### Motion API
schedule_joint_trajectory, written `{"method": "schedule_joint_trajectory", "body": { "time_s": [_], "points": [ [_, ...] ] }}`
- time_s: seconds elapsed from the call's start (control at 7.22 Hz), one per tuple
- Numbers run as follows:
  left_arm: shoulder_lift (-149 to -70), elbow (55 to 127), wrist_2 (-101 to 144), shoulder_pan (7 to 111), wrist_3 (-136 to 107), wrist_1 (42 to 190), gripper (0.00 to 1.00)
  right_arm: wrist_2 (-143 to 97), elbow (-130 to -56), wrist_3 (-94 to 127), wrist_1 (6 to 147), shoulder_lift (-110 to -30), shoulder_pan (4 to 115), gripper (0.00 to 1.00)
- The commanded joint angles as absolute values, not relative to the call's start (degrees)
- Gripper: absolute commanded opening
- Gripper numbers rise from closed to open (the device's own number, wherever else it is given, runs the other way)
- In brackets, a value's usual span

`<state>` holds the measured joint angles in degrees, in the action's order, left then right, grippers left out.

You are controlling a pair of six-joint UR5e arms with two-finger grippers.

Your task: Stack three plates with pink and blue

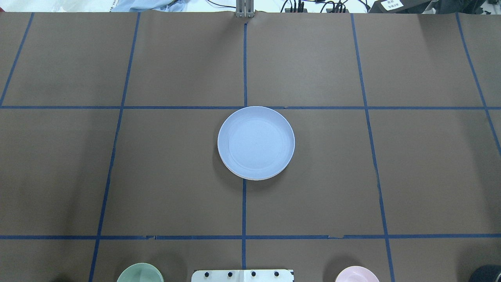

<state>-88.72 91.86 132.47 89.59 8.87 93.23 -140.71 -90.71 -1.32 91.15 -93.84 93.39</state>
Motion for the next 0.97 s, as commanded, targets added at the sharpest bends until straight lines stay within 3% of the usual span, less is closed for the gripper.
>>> {"method": "schedule_joint_trajectory", "body": {
  "time_s": [0.0,0.83],
  "points": [
    [-88.33,91.93,138.49,89.65,7.05,93.17,1.00,-140.89,-91.32,-1.32,91.23,-94.31,94.22,1.00],
    [-88.86,92.02,136.94,89.56,4.13,93.34,1.00,-139.84,-91.75,-1.41,91.06,-94.22,95.88,1.00]
  ]
}}
